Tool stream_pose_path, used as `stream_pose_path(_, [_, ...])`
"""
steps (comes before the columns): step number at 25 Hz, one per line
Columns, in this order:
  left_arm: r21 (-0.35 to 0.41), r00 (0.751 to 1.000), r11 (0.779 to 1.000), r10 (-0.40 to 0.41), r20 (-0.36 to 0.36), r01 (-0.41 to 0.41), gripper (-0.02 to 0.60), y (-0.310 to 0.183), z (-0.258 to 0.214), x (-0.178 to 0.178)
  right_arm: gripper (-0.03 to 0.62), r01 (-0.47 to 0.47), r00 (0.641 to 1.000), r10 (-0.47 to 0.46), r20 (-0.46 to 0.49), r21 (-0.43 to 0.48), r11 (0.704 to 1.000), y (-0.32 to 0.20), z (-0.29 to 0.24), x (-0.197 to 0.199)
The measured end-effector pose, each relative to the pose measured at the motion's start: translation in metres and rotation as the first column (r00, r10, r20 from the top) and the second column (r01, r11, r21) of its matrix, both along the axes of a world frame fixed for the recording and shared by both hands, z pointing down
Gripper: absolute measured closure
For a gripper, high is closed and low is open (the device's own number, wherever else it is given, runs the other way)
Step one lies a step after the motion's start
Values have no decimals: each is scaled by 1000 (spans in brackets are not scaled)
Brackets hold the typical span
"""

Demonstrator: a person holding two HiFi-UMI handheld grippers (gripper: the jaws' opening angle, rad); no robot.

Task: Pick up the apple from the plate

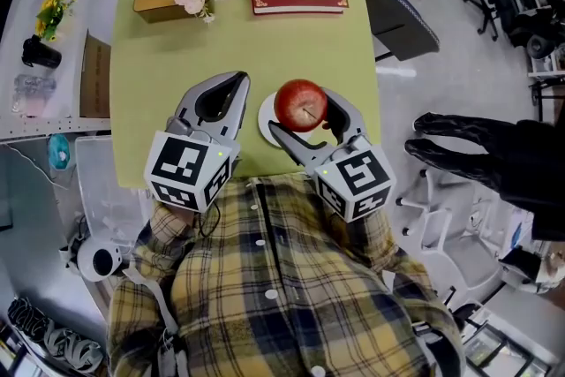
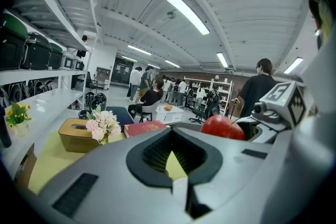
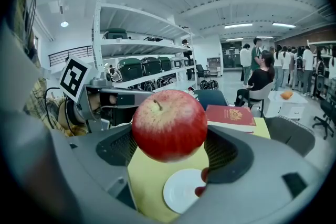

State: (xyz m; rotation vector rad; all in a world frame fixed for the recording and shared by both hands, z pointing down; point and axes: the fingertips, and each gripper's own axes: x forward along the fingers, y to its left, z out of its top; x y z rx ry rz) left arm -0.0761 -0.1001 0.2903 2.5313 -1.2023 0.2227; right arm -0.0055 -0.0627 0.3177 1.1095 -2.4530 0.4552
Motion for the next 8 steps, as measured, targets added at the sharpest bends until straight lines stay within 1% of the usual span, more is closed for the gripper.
stream_pose_path(8, [-2, 1000, 1000, 4, -3, -4, 575, 1, 0, 1, 197, 8, 1000, -8, 0, -3, 1000, 2, -1, -2])
